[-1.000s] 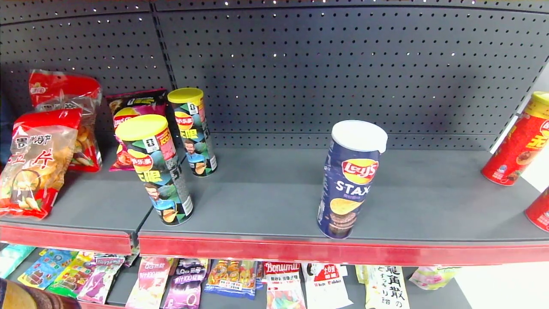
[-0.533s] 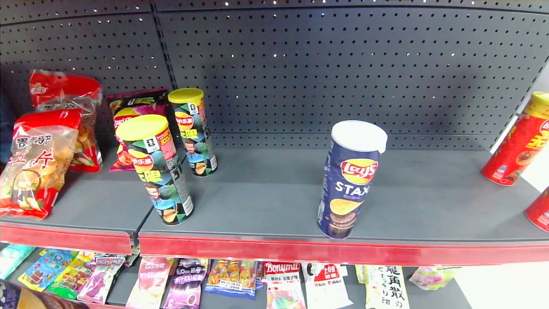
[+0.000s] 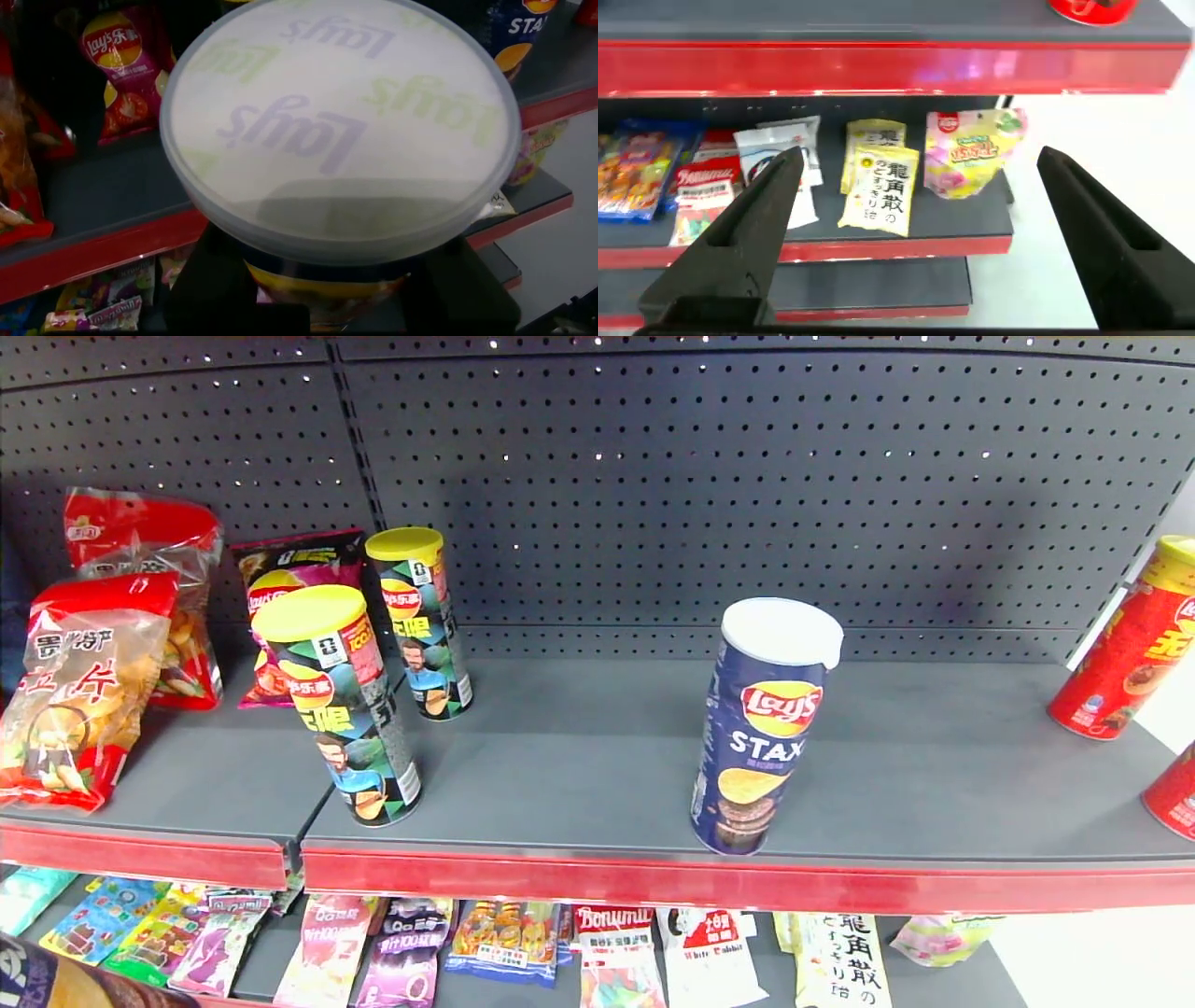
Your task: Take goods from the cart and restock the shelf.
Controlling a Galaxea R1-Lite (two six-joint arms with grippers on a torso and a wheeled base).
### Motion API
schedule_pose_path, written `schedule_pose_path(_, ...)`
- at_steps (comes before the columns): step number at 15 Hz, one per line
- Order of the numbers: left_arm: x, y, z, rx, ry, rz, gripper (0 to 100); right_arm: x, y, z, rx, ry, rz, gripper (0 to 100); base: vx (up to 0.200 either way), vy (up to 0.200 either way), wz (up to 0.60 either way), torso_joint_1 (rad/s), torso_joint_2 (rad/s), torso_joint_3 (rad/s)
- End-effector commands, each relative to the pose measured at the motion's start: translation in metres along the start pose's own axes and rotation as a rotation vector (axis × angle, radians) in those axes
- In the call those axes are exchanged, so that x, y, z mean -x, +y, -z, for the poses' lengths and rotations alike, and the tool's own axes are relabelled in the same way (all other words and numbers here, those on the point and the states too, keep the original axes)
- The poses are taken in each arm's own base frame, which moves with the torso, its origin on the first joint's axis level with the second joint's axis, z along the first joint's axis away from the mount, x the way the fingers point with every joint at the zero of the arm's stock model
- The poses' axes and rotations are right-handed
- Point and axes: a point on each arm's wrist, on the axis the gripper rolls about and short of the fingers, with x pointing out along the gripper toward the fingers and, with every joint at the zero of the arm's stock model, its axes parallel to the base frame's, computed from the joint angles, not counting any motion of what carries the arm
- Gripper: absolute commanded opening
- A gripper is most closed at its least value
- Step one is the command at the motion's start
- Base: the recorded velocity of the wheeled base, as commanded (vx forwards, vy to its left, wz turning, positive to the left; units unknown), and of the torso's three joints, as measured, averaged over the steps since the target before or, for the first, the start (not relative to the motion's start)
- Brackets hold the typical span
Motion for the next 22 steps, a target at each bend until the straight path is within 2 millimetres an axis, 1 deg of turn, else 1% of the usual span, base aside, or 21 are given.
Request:
schedule_pose_path(1,-0.0001,0.0000,0.0003,0.000,0.001,0.002,0,0.0080,0.0011,0.0050,0.006,-0.118,-0.103,100,0.000,0.000,0.00,0.000,0.00,0.000)
schedule_pose_path(2,0.0004,-0.0002,0.0000,0.001,-0.002,0.003,0,0.0115,0.0021,0.0074,0.028,-0.200,-0.168,100,0.000,0.000,0.00,0.000,0.00,0.000)
schedule_pose_path(3,0.0010,-0.0004,-0.0001,0.000,-0.007,0.005,0,0.0109,0.0027,0.0077,0.030,-0.209,-0.170,100,0.000,0.000,0.00,0.000,0.00,0.000)
schedule_pose_path(4,0.0024,-0.0008,0.0013,0.011,-0.011,0.004,0,0.0060,0.0026,0.0143,0.018,-0.207,-0.140,100,0.000,0.000,0.00,0.000,0.00,0.000)
schedule_pose_path(6,0.0036,-0.0017,0.0036,0.020,-0.016,0.018,0,0.0061,0.0019,0.0141,-0.023,-0.204,-0.118,100,0.000,0.000,0.00,0.000,0.00,0.000)
schedule_pose_path(12,0.0047,-0.0024,0.0080,0.027,-0.014,0.023,0,0.0060,0.0019,0.0141,-0.029,-0.204,-0.118,100,0.000,0.000,0.00,0.000,0.00,0.000)
schedule_pose_path(19,0.0043,-0.0023,0.0075,0.031,-0.012,0.023,0,0.0061,0.0020,0.0141,-0.029,-0.204,-0.121,100,0.000,0.000,-0.60,0.004,0.00,0.006)
schedule_pose_path(22,0.0039,-0.0021,0.0062,0.048,-0.012,0.024,0,0.0061,0.0020,0.0141,-0.029,-0.204,-0.122,100,0.000,0.000,0.00,0.000,0.00,0.000)
